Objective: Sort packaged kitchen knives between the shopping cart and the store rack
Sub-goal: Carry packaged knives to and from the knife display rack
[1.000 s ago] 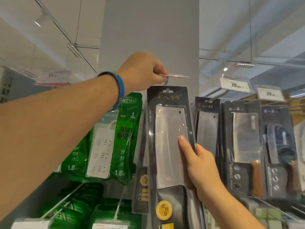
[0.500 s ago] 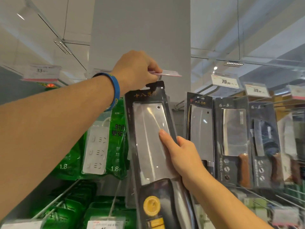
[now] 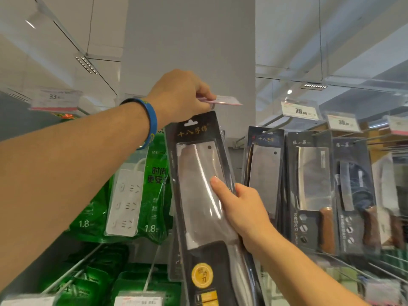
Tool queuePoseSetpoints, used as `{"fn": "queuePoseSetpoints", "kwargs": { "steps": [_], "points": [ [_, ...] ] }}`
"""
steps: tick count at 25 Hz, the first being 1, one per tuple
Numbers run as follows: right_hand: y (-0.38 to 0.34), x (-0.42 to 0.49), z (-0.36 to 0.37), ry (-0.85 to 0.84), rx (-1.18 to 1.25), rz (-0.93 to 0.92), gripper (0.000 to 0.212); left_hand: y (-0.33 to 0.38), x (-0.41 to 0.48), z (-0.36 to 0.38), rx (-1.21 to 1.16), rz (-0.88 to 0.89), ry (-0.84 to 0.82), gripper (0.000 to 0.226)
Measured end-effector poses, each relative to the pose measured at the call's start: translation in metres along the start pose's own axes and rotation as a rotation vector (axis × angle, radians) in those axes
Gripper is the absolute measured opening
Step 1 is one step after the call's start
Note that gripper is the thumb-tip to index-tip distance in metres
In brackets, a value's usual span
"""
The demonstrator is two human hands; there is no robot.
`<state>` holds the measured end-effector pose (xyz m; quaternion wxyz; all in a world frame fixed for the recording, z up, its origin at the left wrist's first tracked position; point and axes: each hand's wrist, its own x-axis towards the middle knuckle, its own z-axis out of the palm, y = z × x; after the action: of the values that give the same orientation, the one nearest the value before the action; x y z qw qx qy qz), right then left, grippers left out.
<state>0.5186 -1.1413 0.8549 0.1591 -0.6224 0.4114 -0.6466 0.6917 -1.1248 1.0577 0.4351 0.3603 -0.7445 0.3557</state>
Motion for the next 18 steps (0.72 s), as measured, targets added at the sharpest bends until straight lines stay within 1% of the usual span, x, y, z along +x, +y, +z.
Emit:
{"fn": "queuePoseSetpoints", "kwargs": {
  "steps": [2,3,5,6,7,12,16,18],
  "points": [
    [0.003,0.002,-0.003,0.043,0.042,0.013,0.058,0.001,-0.001,0.0,0.005,-0.006,-0.008,0.026],
    [0.004,0.004,-0.007,0.073,0.092,0.047,0.056,0.001,-0.001,0.0,-0.001,-0.006,-0.01,0.026],
    [0.006,0.01,-0.014,0.067,0.2,0.183,0.052,0.002,-0.002,-0.001,-0.023,0.002,-0.019,0.026],
    [0.007,0.013,-0.015,0.048,0.2,0.235,0.052,0.002,-0.002,-0.002,-0.025,0.005,-0.021,0.025],
    [0.008,0.015,-0.015,0.04,0.174,0.254,0.053,0.002,-0.001,-0.002,-0.02,0.008,-0.02,0.025],
    [0.013,0.03,-0.003,0.061,0.072,0.221,0.059,0.002,0.0,0.0,-0.006,0.023,0.012,0.025],
    [0.024,0.055,0.007,0.051,-0.015,0.237,0.059,0.002,-0.001,0.002,0.005,0.025,0.02,0.026],
    [0.028,0.065,0.01,0.003,-0.048,0.275,0.076,0.003,-0.002,0.002,0.014,0.017,0.017,0.027]
  ]
}}
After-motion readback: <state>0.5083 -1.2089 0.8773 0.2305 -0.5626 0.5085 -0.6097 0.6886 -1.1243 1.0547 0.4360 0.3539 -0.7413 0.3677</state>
